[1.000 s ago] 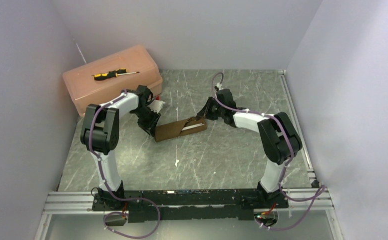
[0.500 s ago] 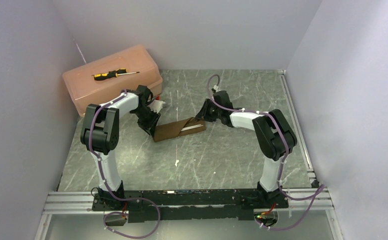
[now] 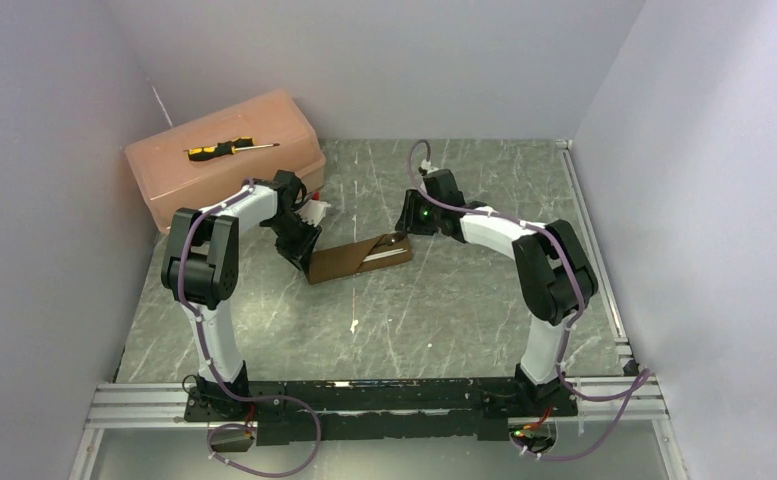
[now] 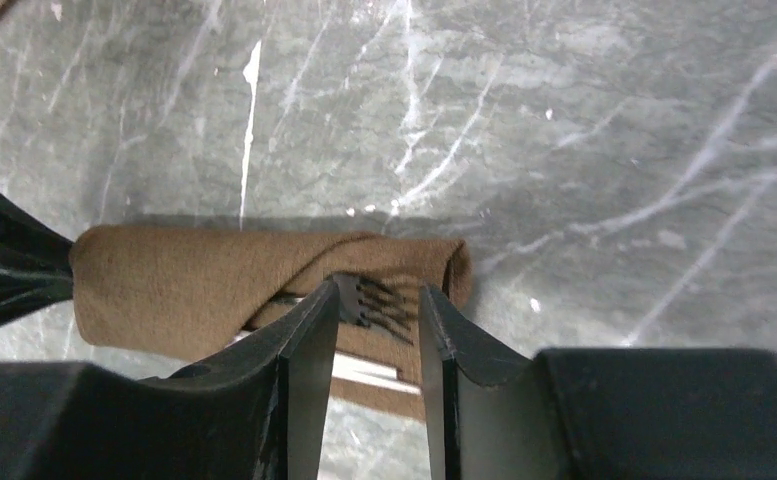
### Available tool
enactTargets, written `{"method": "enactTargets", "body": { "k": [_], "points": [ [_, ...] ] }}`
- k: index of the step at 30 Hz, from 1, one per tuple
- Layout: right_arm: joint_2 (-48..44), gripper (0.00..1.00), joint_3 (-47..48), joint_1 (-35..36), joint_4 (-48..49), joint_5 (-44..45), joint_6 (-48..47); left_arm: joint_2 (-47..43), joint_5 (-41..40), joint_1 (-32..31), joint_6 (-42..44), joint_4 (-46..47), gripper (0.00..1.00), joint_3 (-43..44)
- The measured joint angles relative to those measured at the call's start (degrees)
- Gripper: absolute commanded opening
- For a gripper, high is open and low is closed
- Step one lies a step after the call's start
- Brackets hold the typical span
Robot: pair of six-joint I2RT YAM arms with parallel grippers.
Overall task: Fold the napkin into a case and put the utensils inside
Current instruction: Insert the fork into the folded napkin.
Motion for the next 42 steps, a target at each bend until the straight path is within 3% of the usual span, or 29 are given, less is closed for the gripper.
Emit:
{"method": "enactTargets", "body": {
  "k": [1,5,6,13,42],
  "points": [
    [-0.8,0.32,0.3,0.0,-1.8,0.6,-1.2,0.0,0.0,0.0,0.0,0.0,0.29,0.0],
    [-3.5,0.02,1.4,0.0,-6.6,3.1,-4.7,0.0,0.0,0.0,0.0,0.0,0.28,0.0],
    [-4.4,0.0,1.4,0.0,-7.3,3.6,-5.3,0.0,0.0,0.0,0.0,0.0,0.28,0.0],
    [-6.1,0.0,2.7,0.8,-7.8,3.4,-5.8,0.1,0.0,0.0,0.0,-0.1,0.28,0.1],
    [4.2,0.0,4.0,5.8,-5.5,3.6,-5.9,0.6,0.0,0.0,0.0,-0.5,0.27,0.9]
  ]
}}
